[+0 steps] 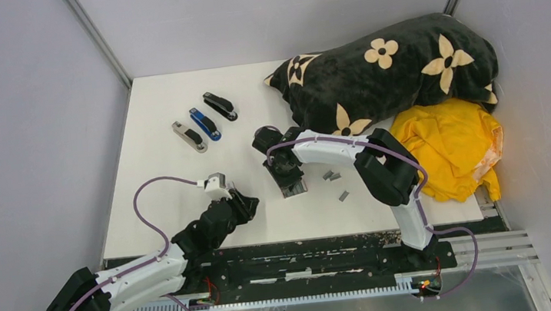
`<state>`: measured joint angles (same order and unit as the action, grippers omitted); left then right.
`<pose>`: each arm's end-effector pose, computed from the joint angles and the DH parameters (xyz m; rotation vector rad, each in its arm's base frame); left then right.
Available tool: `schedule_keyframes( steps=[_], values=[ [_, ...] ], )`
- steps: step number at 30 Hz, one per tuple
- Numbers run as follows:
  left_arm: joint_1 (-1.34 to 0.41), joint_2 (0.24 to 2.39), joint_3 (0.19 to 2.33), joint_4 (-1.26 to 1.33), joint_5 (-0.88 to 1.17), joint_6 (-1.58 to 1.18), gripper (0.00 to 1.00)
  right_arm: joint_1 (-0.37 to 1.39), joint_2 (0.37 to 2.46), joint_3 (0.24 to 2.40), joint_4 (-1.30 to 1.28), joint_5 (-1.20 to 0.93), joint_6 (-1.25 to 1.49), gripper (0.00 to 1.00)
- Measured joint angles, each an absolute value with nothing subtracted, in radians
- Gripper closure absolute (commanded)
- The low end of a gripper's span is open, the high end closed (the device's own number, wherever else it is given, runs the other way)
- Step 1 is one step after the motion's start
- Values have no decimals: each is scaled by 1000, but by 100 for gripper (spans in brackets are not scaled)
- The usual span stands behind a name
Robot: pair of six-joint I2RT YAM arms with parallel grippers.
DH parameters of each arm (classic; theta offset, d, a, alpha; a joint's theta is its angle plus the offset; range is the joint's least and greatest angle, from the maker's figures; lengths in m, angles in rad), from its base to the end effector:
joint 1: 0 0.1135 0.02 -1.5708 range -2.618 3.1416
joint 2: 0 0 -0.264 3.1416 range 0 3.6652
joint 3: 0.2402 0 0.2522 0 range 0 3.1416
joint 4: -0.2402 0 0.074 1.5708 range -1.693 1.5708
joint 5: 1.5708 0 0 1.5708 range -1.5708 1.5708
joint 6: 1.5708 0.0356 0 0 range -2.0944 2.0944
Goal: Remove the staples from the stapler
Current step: Place the staple in the staple box.
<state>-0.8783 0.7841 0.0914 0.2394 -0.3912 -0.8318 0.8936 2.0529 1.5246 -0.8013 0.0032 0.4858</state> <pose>0.1101 -0.1114 0.1428 -0.2054 2.0476 -0.6980 0.2572 0.3198 0.1693 -0.5958 2.8843 0.2235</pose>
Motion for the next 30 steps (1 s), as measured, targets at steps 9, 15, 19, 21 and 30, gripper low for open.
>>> schedule_keyframes(
  steps=[9, 15, 19, 21, 30],
  values=[
    [-878, 784, 91, 239, -391, -832, 61, 889, 2060, 1523, -801, -3, 486, 69],
    [-878, 784, 91, 239, -391, -831, 61, 888, 2060, 1522, -797, -30, 486, 69],
    [-878, 784, 91, 239, -391, -832, 61, 886, 2060, 1521, -790, -57, 493, 69],
    [-878, 784, 91, 239, -391, -831, 61, 884, 2060, 1519, -783, -70, 499, 70],
    [-878, 856, 91, 274, -373, -832, 76, 874, 2060, 1504, -768, -103, 513, 70]
  ],
)
